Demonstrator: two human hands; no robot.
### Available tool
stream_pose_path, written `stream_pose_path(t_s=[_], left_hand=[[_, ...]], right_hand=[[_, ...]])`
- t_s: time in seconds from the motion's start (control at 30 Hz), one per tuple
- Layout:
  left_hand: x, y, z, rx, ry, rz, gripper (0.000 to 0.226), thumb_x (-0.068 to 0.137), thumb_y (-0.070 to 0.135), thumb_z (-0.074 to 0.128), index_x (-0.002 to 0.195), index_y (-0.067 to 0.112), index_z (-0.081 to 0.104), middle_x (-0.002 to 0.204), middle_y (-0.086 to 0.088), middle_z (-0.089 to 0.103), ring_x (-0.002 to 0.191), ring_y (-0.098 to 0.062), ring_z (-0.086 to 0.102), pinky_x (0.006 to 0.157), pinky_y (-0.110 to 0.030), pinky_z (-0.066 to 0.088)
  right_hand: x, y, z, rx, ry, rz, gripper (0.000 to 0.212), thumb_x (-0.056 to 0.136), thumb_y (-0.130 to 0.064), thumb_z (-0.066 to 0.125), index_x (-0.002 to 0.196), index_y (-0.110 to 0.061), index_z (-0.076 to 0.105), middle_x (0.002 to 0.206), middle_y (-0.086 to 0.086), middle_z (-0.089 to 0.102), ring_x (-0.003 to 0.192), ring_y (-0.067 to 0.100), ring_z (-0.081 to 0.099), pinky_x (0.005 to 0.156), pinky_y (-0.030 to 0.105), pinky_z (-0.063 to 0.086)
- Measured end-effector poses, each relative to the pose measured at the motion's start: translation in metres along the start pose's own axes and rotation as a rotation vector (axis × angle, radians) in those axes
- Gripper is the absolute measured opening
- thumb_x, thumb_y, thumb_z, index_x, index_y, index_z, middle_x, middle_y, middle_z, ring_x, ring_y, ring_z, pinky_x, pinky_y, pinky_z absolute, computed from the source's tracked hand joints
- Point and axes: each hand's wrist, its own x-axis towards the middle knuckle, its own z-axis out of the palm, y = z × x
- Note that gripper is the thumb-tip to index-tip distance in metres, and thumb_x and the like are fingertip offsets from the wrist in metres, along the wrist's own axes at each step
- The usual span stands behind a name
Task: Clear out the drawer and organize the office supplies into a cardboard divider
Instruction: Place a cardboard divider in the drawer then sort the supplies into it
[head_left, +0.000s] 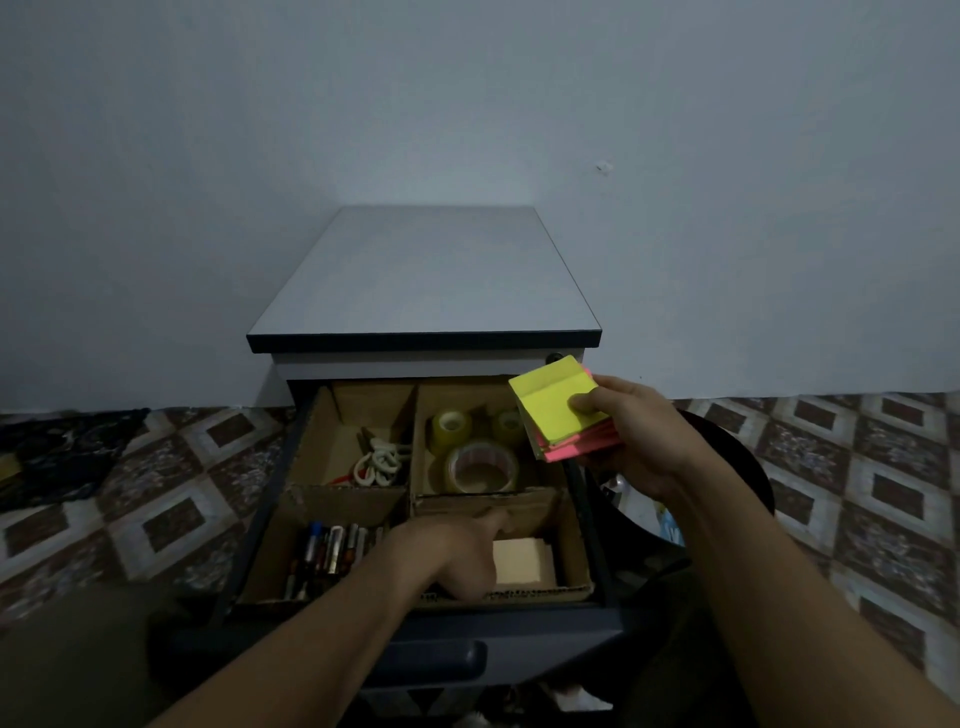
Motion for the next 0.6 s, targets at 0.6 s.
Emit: stream_pose_path(t_s=[0.6], left_hand=[[-0.032, -0.031, -0.030, -1.066, 0.388, 0.130, 0.030, 0.103, 0.030, 0.049, 0.119, 0.007, 0.061, 0.101, -0.013, 0.074, 0.086, -0.021, 0.075, 0.077, -0.035, 0.062]], right_hand=[[0.003, 0.020, -0.004, -0.105, -0.121, 0.067, 0.028, 0.091, -0.012, 0.065, 0.118, -0.006, 0.061, 0.103, 0.018, 0.064, 0.086, 0.030, 0.064, 0.069, 0.040, 0.050]])
